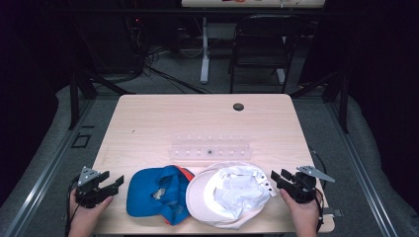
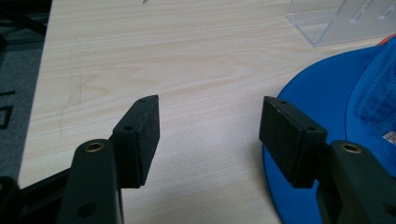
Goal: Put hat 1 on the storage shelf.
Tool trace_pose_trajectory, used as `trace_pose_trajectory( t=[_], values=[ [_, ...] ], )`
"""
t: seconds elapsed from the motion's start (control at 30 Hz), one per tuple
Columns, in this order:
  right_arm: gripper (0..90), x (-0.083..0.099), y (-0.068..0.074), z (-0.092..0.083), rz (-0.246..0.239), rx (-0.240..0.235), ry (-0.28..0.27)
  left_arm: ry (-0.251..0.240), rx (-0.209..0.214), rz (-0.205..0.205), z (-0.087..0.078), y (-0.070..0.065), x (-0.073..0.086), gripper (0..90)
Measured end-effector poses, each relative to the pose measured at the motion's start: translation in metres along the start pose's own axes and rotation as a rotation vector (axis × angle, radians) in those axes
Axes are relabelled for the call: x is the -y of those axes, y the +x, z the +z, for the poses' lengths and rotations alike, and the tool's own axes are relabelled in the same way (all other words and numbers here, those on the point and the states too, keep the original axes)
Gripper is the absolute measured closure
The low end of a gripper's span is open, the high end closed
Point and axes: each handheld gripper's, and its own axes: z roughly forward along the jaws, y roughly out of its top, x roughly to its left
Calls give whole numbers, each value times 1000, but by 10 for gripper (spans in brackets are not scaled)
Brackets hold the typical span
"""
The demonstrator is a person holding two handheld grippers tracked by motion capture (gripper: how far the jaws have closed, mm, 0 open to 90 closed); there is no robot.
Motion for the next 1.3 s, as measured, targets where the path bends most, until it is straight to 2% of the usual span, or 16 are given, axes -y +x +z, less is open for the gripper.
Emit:
trace_pose_trajectory(
  t=[0.07, 0.13, 0.17, 0.23, 0.3, 0.33, 0.4, 0.63, 0.73, 0.77, 0.83, 1.03, 1.13, 1.23, 1.27, 1.3],
  values=[
    [530, -3, 3, -4, -30, 20, 8, -5, 6, -19, -1, 1, 0, 398],
    [527, -5, 7, -8, -68, 40, 4, 2, -2, -21, -3, 1, 0, 398],
    [527, -6, 9, -10, -70, 39, 10, 8, 2, -22, -4, 2, -1, 400],
    [529, -8, 12, -11, -60, 5, 20, 3, 3, -23, -4, 1, -1, 421],
    [536, -9, 13, -12, -56, 1, 26, 2, 5, -25, -4, 1, -1, 427],
    [551, -11, 17, -13, -58, -17, 55, -6, -2, -26, -5, 1, -1, 430],
    [560, -15, 21, -13, -72, -14, 86, 9, -9, -15, -6, 0, -2, 440],
    [564, -31, 31, -15, -61, -29, 176, 11, -12, 7, -7, -2, -2, 479],
    [566, -39, 36, -18, -88, -45, 229, 31, -6, 13, -8, -2, -3, 487],
    [566, -39, 36, -18, -88, -45, 229, 31, -6, 13, -8, -2, -3, 487],
    [566, -47, 40, -21, -104, -50, 288, 33, 1, 12, -7, -2, -3, 486],
    [553, -62, 40, -19, -92, -80, 393, 24, 12, 28, -5, -4, -2, 487],
    [531, -67, 41, -15, -75, -106, 445, 45, 16, 40, -5, -5, -3, 487],
    [516, -69, 41, -13, -74, -114, 473, 46, 17, 40, -5, -5, -3, 487],
    [514, -70, 42, -8, -69, -122, 502, 46, 16, 40, -5, -5, -3, 487],
    [514, -70, 42, -8, -69, -122, 502, 46, 16, 40, -5, -4, -3, 487]
  ],
)
